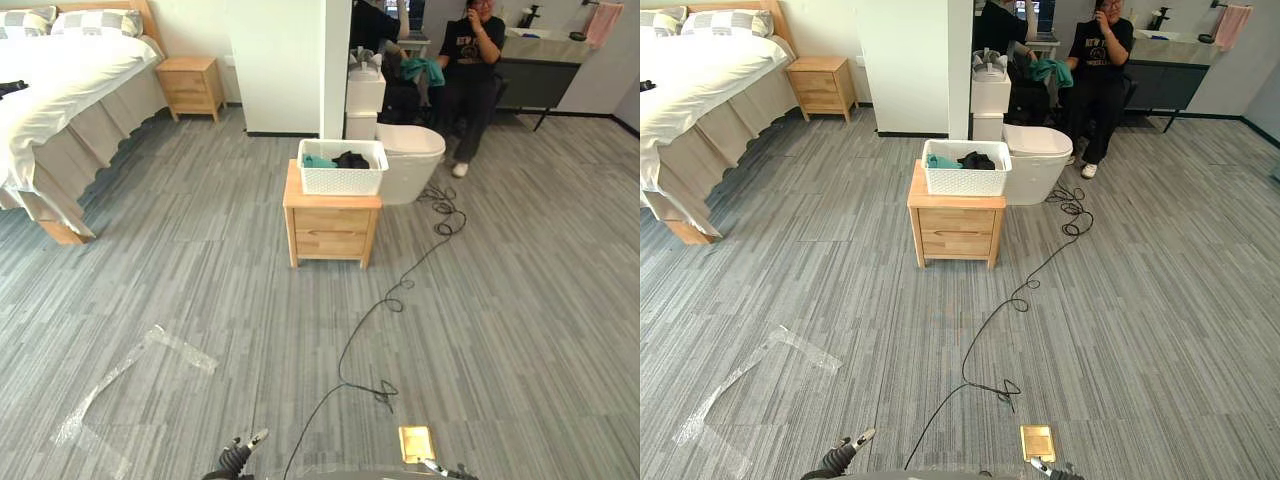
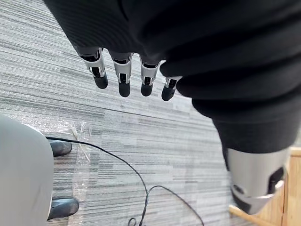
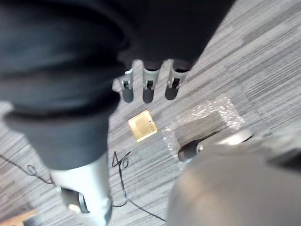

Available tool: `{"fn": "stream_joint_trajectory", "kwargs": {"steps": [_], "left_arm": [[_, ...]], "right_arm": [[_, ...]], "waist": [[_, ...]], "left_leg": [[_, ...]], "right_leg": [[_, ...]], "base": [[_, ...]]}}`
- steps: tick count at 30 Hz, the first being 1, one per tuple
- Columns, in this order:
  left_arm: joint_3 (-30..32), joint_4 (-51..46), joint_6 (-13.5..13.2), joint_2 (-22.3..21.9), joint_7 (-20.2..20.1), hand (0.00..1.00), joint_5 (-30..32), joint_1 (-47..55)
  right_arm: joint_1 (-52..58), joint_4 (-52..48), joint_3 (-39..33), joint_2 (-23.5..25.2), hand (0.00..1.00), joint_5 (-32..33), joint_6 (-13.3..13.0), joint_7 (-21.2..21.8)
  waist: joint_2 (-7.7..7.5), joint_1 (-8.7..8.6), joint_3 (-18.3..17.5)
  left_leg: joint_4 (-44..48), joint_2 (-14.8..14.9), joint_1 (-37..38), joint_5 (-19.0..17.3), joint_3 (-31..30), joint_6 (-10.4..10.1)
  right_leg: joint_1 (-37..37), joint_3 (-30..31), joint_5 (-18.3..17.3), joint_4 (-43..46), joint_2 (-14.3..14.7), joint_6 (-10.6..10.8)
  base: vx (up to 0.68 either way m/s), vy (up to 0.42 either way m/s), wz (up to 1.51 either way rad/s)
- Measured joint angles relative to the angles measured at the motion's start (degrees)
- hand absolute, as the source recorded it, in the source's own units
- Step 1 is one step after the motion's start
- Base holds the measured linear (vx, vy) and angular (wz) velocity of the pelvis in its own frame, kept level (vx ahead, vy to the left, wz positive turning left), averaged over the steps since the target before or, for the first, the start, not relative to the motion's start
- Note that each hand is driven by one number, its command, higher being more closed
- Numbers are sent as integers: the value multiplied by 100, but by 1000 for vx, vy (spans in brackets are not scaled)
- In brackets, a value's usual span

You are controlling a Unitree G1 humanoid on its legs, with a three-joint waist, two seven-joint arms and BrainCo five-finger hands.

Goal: Pick up the laundry basket with both hands and put the clothes into the washing machine.

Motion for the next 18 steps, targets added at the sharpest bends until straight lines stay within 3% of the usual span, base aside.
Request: {"fn": "stream_joint_trajectory", "kwargs": {"steps": [18], "left_arm": [[-136, -1, -9, 23, 25, 0, -8, -17]], "right_arm": [[-35, -7, 127, -69, 0, -3, -60, -5]], "waist": [[10, 4, -6]], "left_leg": [[150, 1, -21, -38, 7, -32]], "right_leg": [[-1, -5, -15, 96, -17, 22]], "base": [[-13, -4, 0]]}}
